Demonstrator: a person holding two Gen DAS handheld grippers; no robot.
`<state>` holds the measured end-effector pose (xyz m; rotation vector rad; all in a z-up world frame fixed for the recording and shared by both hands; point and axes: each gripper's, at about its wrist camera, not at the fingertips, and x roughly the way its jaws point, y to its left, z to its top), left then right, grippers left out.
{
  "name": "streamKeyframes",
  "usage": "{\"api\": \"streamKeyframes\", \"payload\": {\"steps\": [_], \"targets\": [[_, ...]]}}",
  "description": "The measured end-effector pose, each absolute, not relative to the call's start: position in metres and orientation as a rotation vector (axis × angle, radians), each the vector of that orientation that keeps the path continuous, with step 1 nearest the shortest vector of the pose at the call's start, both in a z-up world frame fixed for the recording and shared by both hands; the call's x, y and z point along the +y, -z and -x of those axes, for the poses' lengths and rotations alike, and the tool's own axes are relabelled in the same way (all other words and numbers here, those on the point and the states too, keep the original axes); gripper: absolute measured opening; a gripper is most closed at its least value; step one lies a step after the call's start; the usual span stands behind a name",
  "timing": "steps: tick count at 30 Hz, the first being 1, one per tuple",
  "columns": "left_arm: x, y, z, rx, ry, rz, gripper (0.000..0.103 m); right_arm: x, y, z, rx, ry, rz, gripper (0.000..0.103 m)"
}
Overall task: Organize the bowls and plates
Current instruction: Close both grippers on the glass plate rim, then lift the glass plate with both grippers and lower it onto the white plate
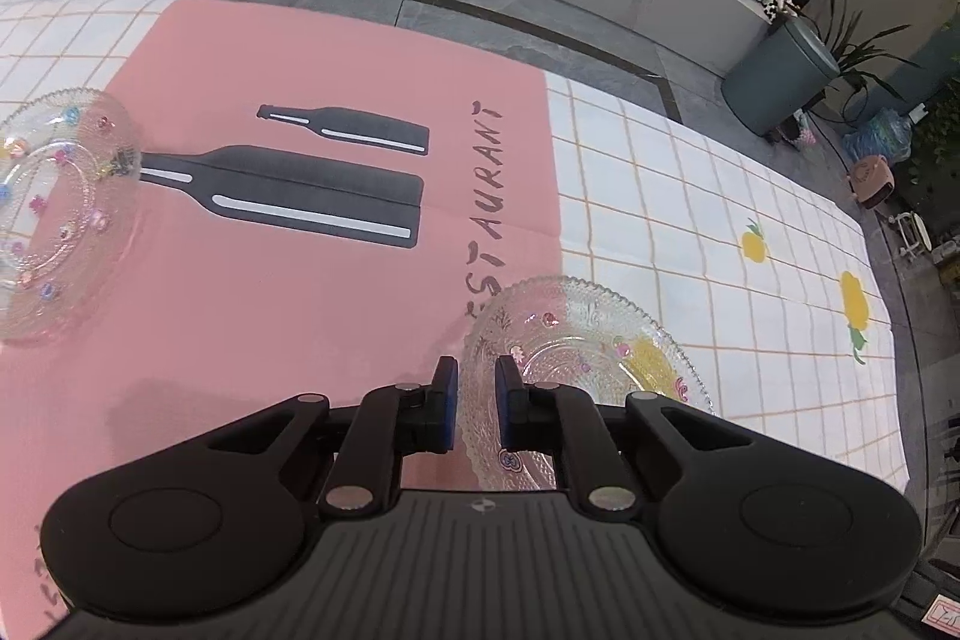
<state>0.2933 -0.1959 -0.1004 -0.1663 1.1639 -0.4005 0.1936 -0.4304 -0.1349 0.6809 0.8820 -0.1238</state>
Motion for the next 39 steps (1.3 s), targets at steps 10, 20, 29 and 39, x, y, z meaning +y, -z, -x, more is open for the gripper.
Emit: {"api": "streamKeyframes", "payload": {"steps": [10, 20, 29, 39], "targets": [[-0.186, 0.072, -0.262, 1.122, 0.416, 0.184, 0.014, -0.422, 0.104, -0.153, 0.84, 0.085, -0.661, 0.01], [-0.179, 0.039, -0.204, 1.062, 0.439, 0.184, 0.014, -0.416, 0.078, -0.103, 0.791, 0.07, -0.639, 0.01], [-0.174, 0.021, -0.143, 1.013, 0.453, 0.194, 0.014, -0.416, 0.058, -0.047, 0.751, 0.049, -0.622, 0.01], [-0.159, 0.042, -0.087, 1.002, 0.434, 0.278, 0.014, -0.412, 0.07, 0.005, 0.758, 0.04, -0.609, 0.01]]}}
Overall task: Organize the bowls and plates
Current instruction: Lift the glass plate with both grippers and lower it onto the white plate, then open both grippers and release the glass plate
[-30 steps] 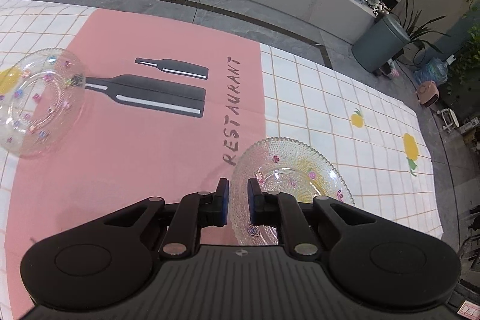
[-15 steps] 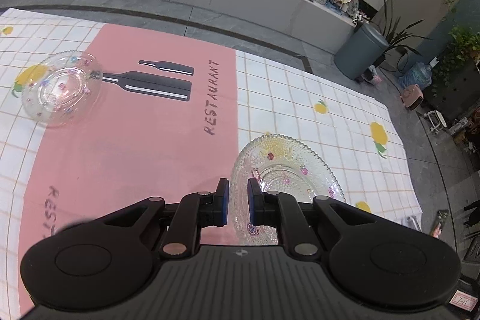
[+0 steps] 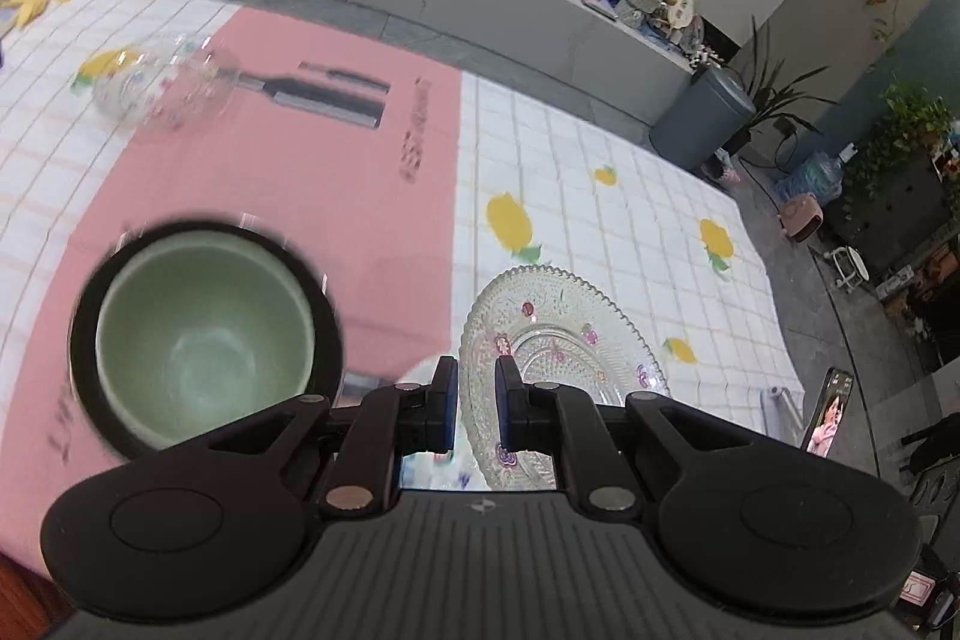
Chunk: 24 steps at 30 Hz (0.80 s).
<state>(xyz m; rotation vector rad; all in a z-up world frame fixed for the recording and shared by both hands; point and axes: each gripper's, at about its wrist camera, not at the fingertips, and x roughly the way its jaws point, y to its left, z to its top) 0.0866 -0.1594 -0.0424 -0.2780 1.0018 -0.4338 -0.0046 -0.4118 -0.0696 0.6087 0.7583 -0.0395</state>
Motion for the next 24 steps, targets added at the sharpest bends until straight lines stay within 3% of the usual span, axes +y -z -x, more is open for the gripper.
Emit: {"api": "streamKeyframes", "payload": {"steps": [11, 24], "targets": [[-0.152, 0.098, -0.067, 1.058, 0.376, 0.344, 0.014, -0.402, 0.115, 0.02, 0.812, 0.055, -0.565, 0.01], [-0.164, 0.122, -0.069, 1.049, 0.308, 0.277, 0.014, -0.392, 0.13, -0.001, 0.829, 0.076, -0.43, 0.01]]}}
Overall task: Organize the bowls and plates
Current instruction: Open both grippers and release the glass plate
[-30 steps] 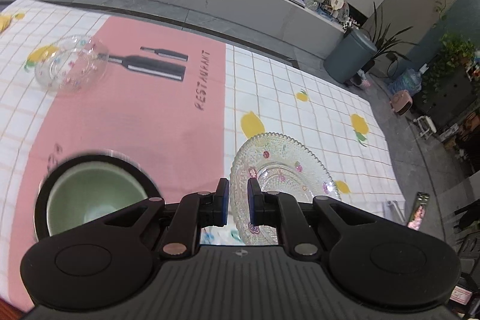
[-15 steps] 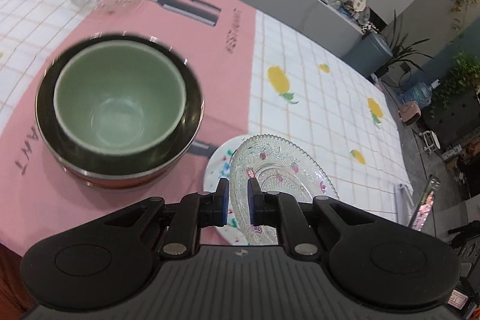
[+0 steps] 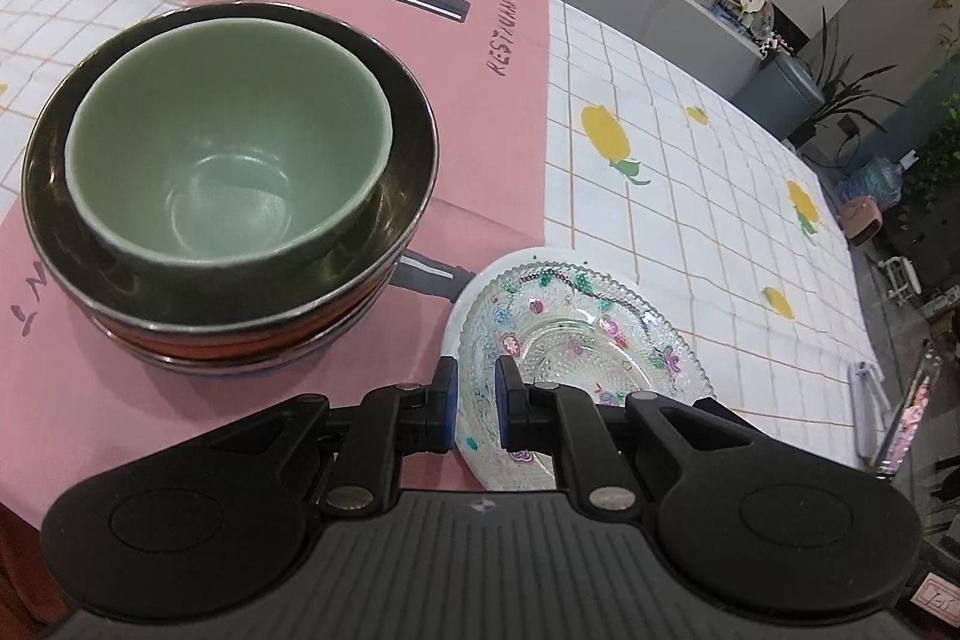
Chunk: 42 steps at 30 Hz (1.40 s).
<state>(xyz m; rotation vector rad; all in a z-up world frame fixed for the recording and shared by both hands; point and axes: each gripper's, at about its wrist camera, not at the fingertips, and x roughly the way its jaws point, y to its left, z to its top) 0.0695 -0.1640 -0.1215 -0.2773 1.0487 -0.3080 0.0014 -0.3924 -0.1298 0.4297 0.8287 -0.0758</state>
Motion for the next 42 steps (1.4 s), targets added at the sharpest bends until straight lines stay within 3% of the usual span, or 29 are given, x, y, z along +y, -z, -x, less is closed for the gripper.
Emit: {"api": "streamKeyframes", "payload": {"steps": [24, 27, 29, 33, 40, 42], "targets": [[-0.174, 0.128, -0.071, 1.031, 0.3, 0.173, 0.014, -0.368, 0.135, -0.009, 0.826, 0.097, -0.223, 0.013], [-0.175, 0.126, -0.069, 1.011, 0.292, 0.163, 0.016, -0.365, 0.135, -0.009, 0.828, 0.096, -0.214, 0.017], [-0.176, 0.125, -0.068, 1.001, 0.295, 0.152, 0.02, -0.361, 0.134, -0.008, 0.828, 0.101, -0.198, 0.031], [-0.175, 0.12, -0.063, 0.985, 0.295, 0.141, 0.03, -0.357, 0.13, -0.005, 0.819, 0.104, -0.18, 0.04], [-0.177, 0.111, -0.051, 0.953, 0.311, 0.093, 0.032, -0.357, 0.124, -0.002, 0.827, 0.109, -0.218, 0.053], [-0.179, 0.106, -0.047, 0.954, 0.326, 0.055, 0.032, -0.355, 0.119, -0.002, 0.848, 0.114, -0.226, 0.062]]}}
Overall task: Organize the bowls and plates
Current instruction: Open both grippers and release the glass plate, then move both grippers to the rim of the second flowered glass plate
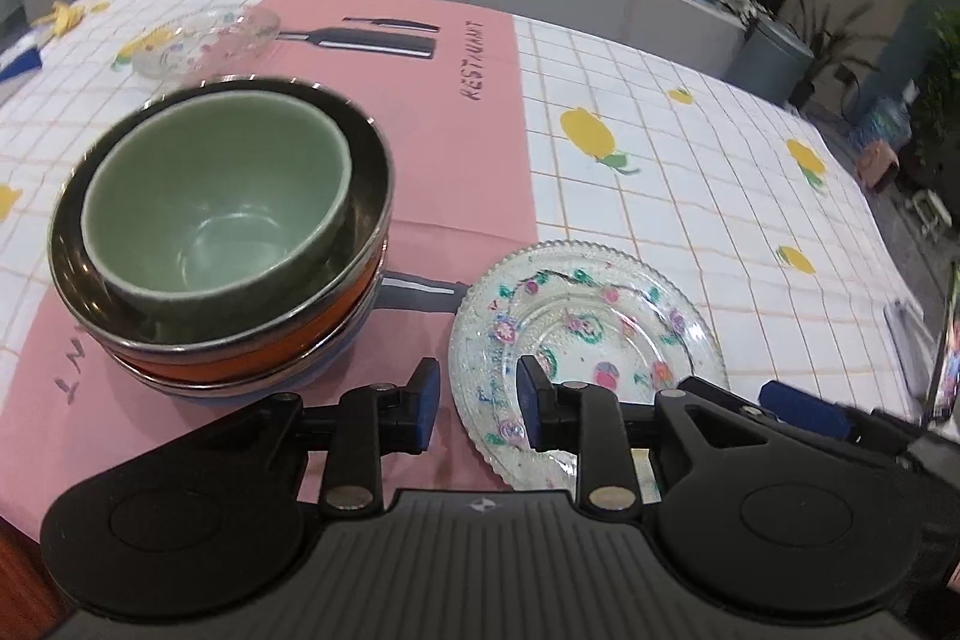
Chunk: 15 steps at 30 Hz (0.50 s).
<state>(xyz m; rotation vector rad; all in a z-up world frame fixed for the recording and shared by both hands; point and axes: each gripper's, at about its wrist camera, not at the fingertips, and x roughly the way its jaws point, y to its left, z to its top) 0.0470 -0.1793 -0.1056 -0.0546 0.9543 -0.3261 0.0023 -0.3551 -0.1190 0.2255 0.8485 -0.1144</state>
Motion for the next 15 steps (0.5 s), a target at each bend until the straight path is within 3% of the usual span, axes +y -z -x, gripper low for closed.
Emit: {"api": "streamKeyframes", "payload": {"steps": [8, 15], "targets": [[-0.189, 0.083, -0.041, 1.044, 0.422, -0.149, 0.037, -0.343, 0.103, -0.013, 1.061, 0.147, -0.218, 0.072], [-0.168, 0.053, -0.045, 1.112, 0.545, -0.143, 0.039, -0.336, 0.092, -0.023, 1.206, 0.105, -0.241, 0.078]]}}
